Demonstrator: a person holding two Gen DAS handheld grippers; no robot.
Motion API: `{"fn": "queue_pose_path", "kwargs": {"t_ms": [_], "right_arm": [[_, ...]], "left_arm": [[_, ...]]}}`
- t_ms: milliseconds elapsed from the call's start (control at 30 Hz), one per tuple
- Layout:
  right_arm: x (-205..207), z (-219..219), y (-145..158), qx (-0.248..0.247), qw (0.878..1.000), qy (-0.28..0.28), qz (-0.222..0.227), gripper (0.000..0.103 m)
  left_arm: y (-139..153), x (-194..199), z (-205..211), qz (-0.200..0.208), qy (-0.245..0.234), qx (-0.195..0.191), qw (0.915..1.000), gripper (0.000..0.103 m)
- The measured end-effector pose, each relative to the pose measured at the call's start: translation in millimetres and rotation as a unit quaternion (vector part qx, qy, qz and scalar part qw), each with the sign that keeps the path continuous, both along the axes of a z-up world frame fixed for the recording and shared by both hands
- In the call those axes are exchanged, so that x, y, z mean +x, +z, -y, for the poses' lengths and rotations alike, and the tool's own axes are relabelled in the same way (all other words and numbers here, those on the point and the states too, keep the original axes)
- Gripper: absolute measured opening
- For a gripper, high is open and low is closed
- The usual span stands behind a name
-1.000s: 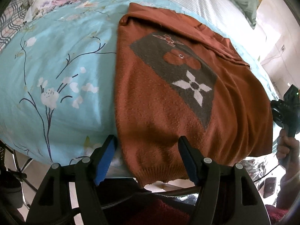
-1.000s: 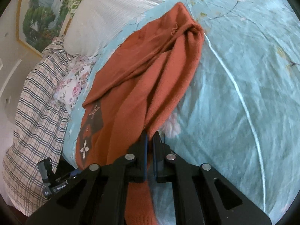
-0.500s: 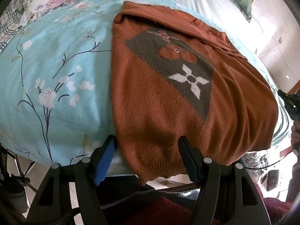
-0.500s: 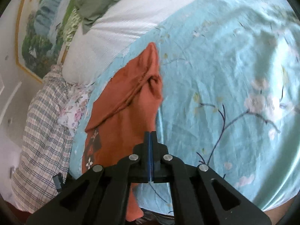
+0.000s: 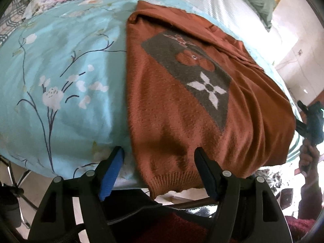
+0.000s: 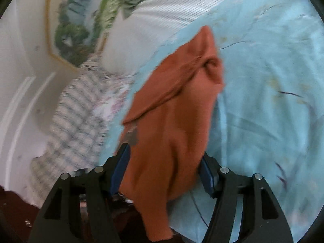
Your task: Fold small clothes
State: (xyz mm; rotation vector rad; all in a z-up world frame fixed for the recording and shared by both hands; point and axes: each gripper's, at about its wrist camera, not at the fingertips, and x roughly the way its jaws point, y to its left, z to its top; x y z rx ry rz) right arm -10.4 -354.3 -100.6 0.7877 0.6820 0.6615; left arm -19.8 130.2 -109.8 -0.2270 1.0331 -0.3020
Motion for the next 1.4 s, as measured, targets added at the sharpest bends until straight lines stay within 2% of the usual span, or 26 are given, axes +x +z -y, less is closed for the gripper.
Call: {"fn": "queue_pose_path", "kwargs": {"t_ms": [67, 100, 200, 267, 333, 400, 467, 567, 667, 733, 833, 867, 900, 933, 967, 1000, 1100, 1233, 1300, 1400], "right_arm": [[6, -3, -1, 0.039, 0.998, 0.047, 0.008, 0.066], [6, -8, -1, 0.059, 0.995, 0.084, 0.012, 0.066], [-1, -20, -3, 0.057, 0.988, 0.143, 0.009, 0.066], [-13, -30, -6, 0.052, 0.982, 0.181, 0.005, 0.066], [-25, -32, -5, 0.071, 0.977, 0.2, 0.014, 0.066], [-33, -28, -2, 0.109, 0.972, 0.205, 0.031, 0.066], [-35, -23, -2, 0.124, 0.973, 0.191, 0.038, 0.066], [-29, -21, -8, 0.074, 0.986, 0.15, 0.01, 0.066], [-28, -24, -13, 0.053, 0.989, 0.14, -0.004, 0.064], [-32, -30, -10, 0.03, 0.99, 0.141, -0.002, 0.064], [-36, -36, -5, 0.001, 0.991, 0.133, 0.002, 0.064], [-37, -34, -4, 0.004, 0.992, 0.124, 0.004, 0.058], [-37, -31, -2, 0.011, 0.993, 0.113, 0.006, 0.046], [-37, -25, -2, 0.022, 0.995, 0.101, 0.008, 0.035], [-38, -22, -2, 0.028, 0.995, 0.092, 0.008, 0.014], [-38, -17, -3, 0.032, 0.996, 0.08, 0.005, 0.007], [-44, -8, -4, 0.031, 0.997, 0.067, 0.003, 0.006], [-57, 10, -4, 0.081, 0.995, 0.051, 0.021, 0.006], [-57, 19, -9, 0.083, 0.996, 0.037, 0.014, 0.005], [-50, 14, -23, 0.056, 0.997, 0.048, -0.025, 0.009]], "left_arm": [[1, -1, -3, 0.0, -0.01, -0.017, 0.9998, 0.071], [1, -1, -4, -0.001, -0.014, -0.028, 0.9995, 0.067], [2, -1, -7, -0.003, -0.032, -0.059, 0.9978, 0.056], [0, -3, -6, -0.001, -0.04, -0.056, 0.9976, 0.045], [-1, -4, -7, 0.003, -0.048, -0.047, 0.9977, 0.021], [0, -4, -12, 0.003, -0.053, -0.049, 0.9974, 0.005], [1, -2, -20, 0.003, -0.051, -0.071, 0.9961, 0.004], [-6, 2, -25, -0.019, -0.041, -0.074, 0.9962, 0.006], [-12, 3, -27, -0.031, -0.041, -0.088, 0.9948, 0.015], [-13, 2, -25, -0.033, -0.045, -0.094, 0.994, 0.025], [-11, -1, -16, -0.027, -0.059, -0.084, 0.9943, 0.029], [-11, -1, -13, -0.023, -0.063, -0.082, 0.9944, 0.028], [-9, -1, -7, -0.016, -0.067, -0.076, 0.9948, 0.019], [-8, -1, -4, -0.011, -0.071, -0.069, 0.995, 0.003], [-6, -1, -2, -0.005, -0.074, -0.061, 0.9954, 0.002], [-4, -2, -1, 0.001, -0.075, -0.059, 0.9955, 0.004], [2, -6, -7, 0.018, -0.075, -0.063, 0.995, 0.003], [7, -11, -17, 0.035, -0.069, -0.075, 0.9942, 0.003], [3, -11, -23, 0.03, -0.063, -0.089, 0.9936, 0.003], [-8, -5, -24, 0.0, -0.065, -0.09, 0.9938, 0.005]]}}
